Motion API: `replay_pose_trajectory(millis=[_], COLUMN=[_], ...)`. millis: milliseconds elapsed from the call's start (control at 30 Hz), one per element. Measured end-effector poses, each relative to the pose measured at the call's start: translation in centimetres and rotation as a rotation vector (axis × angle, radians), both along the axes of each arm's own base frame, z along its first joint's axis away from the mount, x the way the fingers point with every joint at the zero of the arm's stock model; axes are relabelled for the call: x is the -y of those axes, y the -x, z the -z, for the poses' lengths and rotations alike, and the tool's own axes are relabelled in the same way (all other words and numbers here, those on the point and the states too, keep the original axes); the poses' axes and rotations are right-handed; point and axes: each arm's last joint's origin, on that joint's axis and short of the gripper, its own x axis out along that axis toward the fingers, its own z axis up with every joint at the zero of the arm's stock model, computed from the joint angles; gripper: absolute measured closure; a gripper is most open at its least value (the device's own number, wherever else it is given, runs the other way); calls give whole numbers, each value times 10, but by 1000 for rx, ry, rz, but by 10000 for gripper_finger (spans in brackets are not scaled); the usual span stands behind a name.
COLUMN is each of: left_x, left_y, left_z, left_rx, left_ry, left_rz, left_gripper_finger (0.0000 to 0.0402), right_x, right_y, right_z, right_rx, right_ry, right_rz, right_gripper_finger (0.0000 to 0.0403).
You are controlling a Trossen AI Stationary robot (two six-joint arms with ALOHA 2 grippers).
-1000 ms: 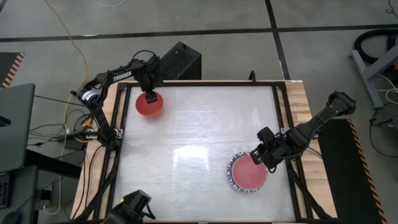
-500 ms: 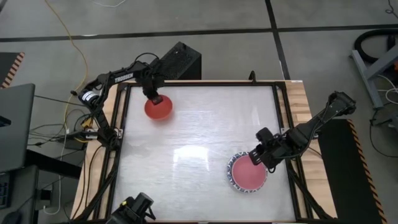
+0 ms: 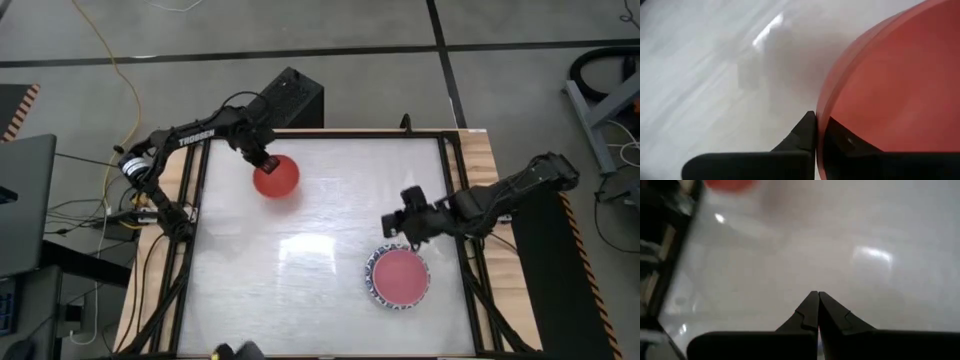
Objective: Nest bowls inside each other by size order
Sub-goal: Stack the orange bowl on top of the pink bowl
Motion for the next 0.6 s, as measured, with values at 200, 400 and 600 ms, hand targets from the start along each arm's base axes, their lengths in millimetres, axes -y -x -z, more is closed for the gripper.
replay_pose_trajectory(millis=[200,400,600], left_x=[40,68,97], left_y=[-19,-28,-44], left_z=[-28,-45,-47], left_rx=[84,93,182], left_ry=[-74,-230,-112], left_rz=[-21,-136,-51], left_gripper_finger=[401,402,401], right_x=[24,45,59], right_y=[-22,-33,-30], right_z=[-14,-25,-27], right_rx=[115,226,218], right_ry=[172,210,178], right_rz=[-78,-9,-14], right_gripper_finger=[373,365,365])
